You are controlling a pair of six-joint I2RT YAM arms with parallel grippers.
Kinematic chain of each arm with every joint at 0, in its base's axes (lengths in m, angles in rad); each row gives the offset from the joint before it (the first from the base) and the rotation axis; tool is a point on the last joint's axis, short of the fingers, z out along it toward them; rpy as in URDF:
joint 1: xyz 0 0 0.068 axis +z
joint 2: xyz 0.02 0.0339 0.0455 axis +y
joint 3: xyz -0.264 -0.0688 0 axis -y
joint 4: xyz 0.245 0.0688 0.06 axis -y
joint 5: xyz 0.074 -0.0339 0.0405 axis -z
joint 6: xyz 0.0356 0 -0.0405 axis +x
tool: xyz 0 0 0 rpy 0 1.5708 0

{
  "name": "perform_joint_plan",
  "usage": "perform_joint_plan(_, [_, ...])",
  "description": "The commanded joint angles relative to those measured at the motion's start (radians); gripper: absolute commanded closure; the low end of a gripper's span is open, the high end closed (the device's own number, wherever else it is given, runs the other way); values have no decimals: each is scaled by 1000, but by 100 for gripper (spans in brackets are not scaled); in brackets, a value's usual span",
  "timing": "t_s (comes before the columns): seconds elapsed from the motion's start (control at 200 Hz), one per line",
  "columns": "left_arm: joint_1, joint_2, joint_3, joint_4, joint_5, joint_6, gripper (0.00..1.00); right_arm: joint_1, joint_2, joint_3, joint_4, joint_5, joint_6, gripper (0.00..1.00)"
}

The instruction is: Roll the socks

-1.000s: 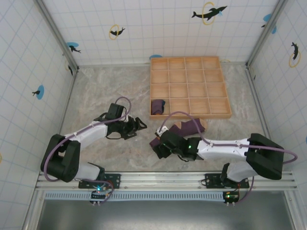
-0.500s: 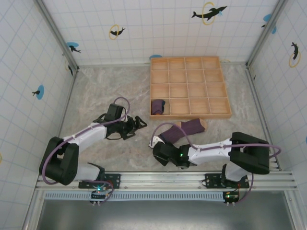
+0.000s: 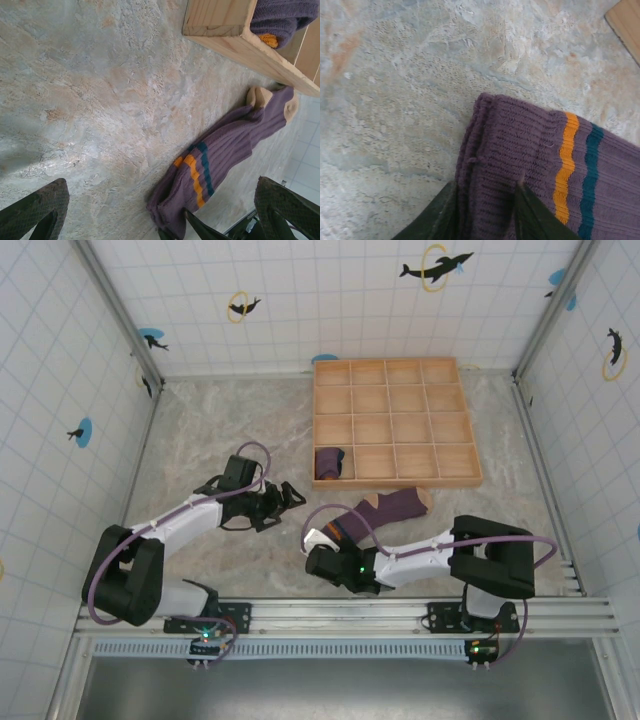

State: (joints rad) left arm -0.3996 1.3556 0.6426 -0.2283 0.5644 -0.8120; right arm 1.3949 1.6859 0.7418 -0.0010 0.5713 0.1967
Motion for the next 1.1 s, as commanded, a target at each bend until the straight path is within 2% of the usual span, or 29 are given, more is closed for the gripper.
perform_joint_plan(0.0, [-6,10,23,-23,-1,16,3,5,27,35,-37,71,13,71])
perform_joint_plan(0.115, [-8,12,26,-23,0,15,3,6,35,37,-44,58,23,78])
perform_joint_plan(0.24, [-10,10,29,-20,-7,24,3,-9,23,28,-31,-11,58,95])
perform_joint_plan(0.31, [-14,6,28,-14,-10,23,3,-33,9,12,-15,-73,97,100])
perform_joint_plan(0.47, [-18,-20,24,28,-19,23,4,-93,-66,-68,87,-226,208,100])
perform_joint_plan(0.495, [-52,-25,24,32,-24,25,4,-108,-79,-83,119,-252,230,100])
perform_joint_plan(0.606, [-75,-50,14,75,-49,21,5,-168,-143,-159,221,-371,319,100])
perform_joint_plan(0.831, [-133,-64,-15,153,-73,-1,8,-287,-239,-288,374,-525,512,100])
perform_joint_plan(1.006, [-188,-47,-2,166,-99,-7,10,-351,-291,-419,567,-599,678,100])
perform_joint_plan(1.096, [-210,-33,3,167,-107,-7,10,-372,-316,-457,584,-593,737,100])
